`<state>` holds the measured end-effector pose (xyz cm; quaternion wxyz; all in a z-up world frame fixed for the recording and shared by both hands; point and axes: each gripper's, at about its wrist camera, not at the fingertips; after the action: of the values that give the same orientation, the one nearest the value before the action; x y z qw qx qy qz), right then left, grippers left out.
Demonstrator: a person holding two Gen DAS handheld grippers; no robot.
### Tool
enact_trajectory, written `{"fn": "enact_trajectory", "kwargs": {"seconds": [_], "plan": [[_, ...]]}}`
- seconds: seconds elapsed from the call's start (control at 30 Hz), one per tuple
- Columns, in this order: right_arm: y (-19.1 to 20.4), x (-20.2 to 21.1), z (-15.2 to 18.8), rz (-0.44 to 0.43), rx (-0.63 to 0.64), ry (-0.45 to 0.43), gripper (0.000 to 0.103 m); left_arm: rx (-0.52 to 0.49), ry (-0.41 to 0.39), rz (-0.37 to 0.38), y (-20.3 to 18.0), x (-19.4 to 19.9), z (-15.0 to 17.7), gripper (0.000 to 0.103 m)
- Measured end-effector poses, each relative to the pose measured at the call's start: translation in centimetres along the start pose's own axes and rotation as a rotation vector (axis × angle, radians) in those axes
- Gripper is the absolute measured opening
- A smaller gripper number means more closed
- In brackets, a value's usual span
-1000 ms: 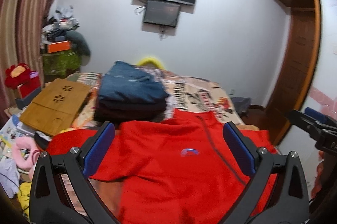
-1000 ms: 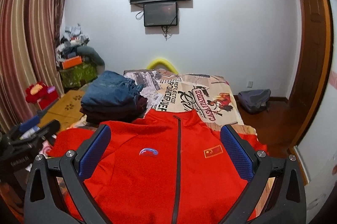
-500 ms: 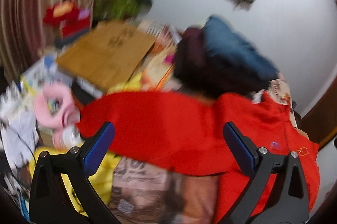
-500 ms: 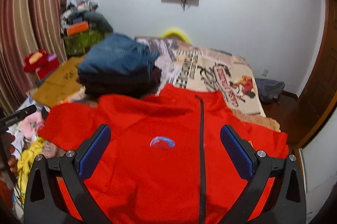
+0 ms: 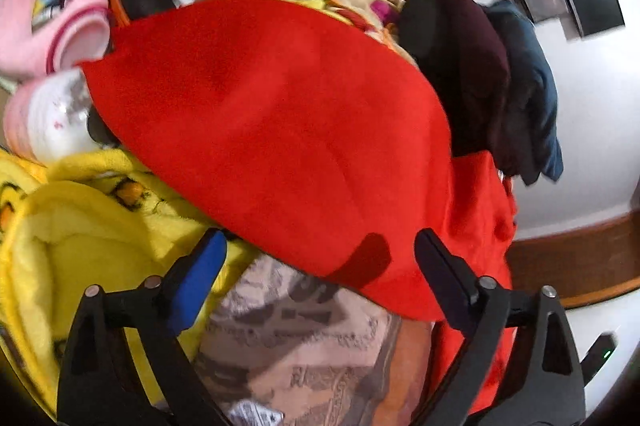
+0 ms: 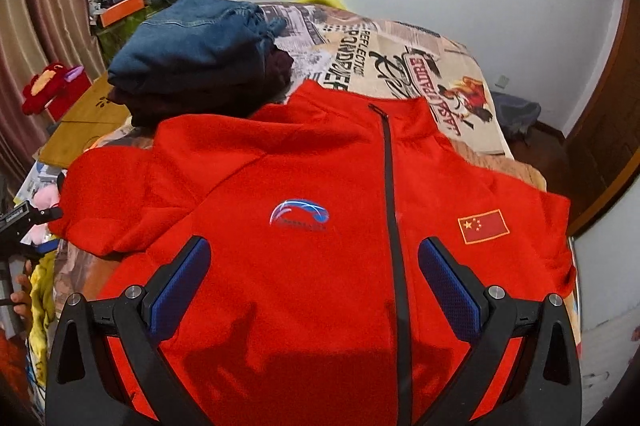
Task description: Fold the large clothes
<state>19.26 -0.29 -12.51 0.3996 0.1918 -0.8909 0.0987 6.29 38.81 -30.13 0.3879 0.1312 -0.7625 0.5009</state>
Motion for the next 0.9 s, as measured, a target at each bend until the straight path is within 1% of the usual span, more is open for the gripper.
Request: {"fn": "enact_trajectory", "kwargs": {"seconds": [0.03,0.07,0.1,0.13,0.17,0.2,0.23,0.27,0.3,0.33,0.37,0.4,0.5,0.53,0.63,0.7,0.8,0.9], "plan": [[0.0,-0.1,0.0,-0.001,-0.003,0.0,0.103,0.021,-0.002,0.003,0.4,-0.3,-0.2,0.089],[-0.1,0.0,0.0,-0.002,-0.006,0.002,0.103,0.038,-0.006,0.004,0.8,-0.5,-0.4,0.082],[-0.2,0.0,-0.1,-0.001,-0.005,-0.001,0.103,0.049,-0.02,-0.005,1.0,-0.6,-0.6,0.073],[-0.2,0.0,-0.1,0.002,-0.004,-0.002,0.103,0.044,-0.035,-0.014,1.0,-0.7,-0.7,0.068],[-0.4,0.1,-0.2,0.007,-0.002,-0.005,0.103,0.032,-0.05,-0.016,0.7,-0.5,-0.8,0.06],[-0.5,0.1,-0.2,0.01,-0.001,-0.008,0.103,0.016,-0.064,-0.019,0.5,-0.4,-0.9,0.055],[-0.6,0.1,-0.3,0.009,-0.001,-0.01,0.103,-0.012,-0.079,-0.031,0.0,-0.2,-0.9,0.053],[-0.7,0.1,-0.4,0.01,0.002,-0.011,0.103,-0.049,-0.092,-0.052,-0.8,-0.1,-0.8,0.043],[-0.8,0.0,-0.4,0.017,0.01,-0.012,0.103,-0.074,-0.097,-0.068,-1.2,-0.1,-0.9,0.031],[-0.9,-0.1,-0.5,0.031,0.017,-0.011,0.103,-0.114,-0.107,-0.097,-2.2,0.0,-0.8,0.025],[-1.1,-0.3,-0.6,0.047,0.021,-0.007,0.103,-0.135,-0.116,-0.112,-2.7,0.0,-1.1,0.016],[-1.3,-0.4,-0.6,0.055,0.023,-0.001,0.103,-0.175,-0.134,-0.138,-3.8,0.4,-1.1,0.011],[-2.2,-0.5,-0.7,0.057,0.021,0.005,0.103,-0.28,-0.186,-0.186,-6.6,1.8,-1.1,0.006],[-2.4,-0.4,-0.7,0.057,0.021,0.005,0.103,-0.334,-0.214,-0.202,-8.4,2.5,-1.1,0.005],[-3.2,0.1,-0.7,0.059,0.025,-0.006,0.103,-0.45,-0.27,-0.204,-12.6,4.1,-0.9,0.003],[-3.8,0.4,-0.8,0.058,0.025,-0.018,0.103,-0.509,-0.298,-0.186,-15.2,4.8,-0.8,0.003],[-4.9,0.7,-0.9,0.051,0.019,-0.031,0.103,-0.609,-0.341,-0.129,-20.3,5.9,0.1,0.002],[-5.9,1.0,-1.0,0.047,0.016,-0.042,0.103,-0.692,-0.363,-0.073,-25.0,6.1,1.4,0.002]]}}
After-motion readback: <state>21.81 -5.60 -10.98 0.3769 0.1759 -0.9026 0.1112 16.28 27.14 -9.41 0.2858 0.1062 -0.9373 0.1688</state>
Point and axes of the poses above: each gripper's, at about its wrist camera, not at the fingertips, and x roughly against the way its jaws point, y to its left, z to its underside, and after that the axes turned 2 degrees about -x, right-handed
